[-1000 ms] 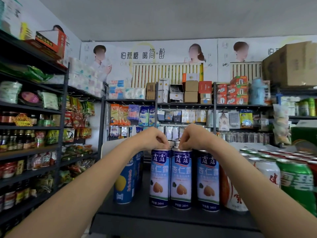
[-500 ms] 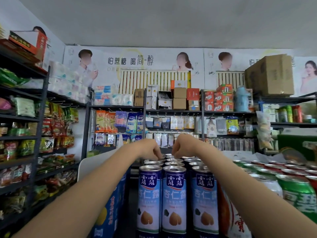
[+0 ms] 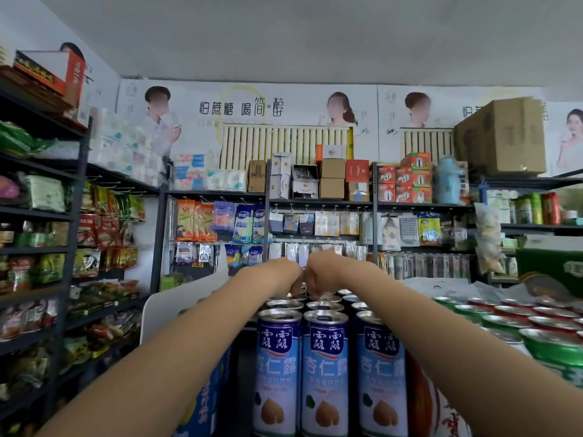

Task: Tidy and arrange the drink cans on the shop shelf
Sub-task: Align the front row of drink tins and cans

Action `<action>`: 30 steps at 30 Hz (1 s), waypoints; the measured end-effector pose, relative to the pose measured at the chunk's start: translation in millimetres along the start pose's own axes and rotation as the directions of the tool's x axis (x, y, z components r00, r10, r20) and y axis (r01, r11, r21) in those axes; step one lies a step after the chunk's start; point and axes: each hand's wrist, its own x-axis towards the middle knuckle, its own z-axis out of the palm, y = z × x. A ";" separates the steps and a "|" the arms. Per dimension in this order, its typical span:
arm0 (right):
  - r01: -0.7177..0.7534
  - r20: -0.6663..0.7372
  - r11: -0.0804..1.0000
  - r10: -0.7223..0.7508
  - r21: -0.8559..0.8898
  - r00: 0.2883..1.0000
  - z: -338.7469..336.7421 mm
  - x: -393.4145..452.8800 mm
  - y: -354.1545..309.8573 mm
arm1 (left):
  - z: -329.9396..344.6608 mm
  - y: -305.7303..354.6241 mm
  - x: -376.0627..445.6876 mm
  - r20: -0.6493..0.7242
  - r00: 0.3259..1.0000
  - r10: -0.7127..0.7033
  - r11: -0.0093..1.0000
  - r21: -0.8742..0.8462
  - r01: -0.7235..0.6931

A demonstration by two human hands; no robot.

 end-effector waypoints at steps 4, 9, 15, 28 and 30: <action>-0.002 0.006 1.000 0.002 -0.024 1.000 -0.6 3.1 2.0 | 2.7 -2.3 5.4 -0.042 0.999 -0.014 1.000 -0.002 0.014; 0.026 -0.035 0.999 -0.027 -0.038 0.999 0.5 6.6 -0.8 | -1.1 -0.7 6.1 -0.030 0.999 -0.030 0.999 -0.026 0.029; 0.021 -0.091 1.000 -0.021 -0.004 0.996 1.9 7.5 -2.4 | 0.8 -9.7 5.5 -0.030 0.999 -0.016 0.994 -0.108 0.013; 0.027 -0.104 0.976 -0.004 0.216 0.995 -7.1 -8.0 6.2 | -10.4 -8.5 -6.4 -0.052 0.998 -0.047 0.979 -0.201 0.035; 0.039 -0.123 0.966 -0.008 0.256 0.992 -12.0 -15.6 5.9 | -12.6 -8.8 -10.3 -0.080 0.996 -0.036 0.977 -0.210 0.019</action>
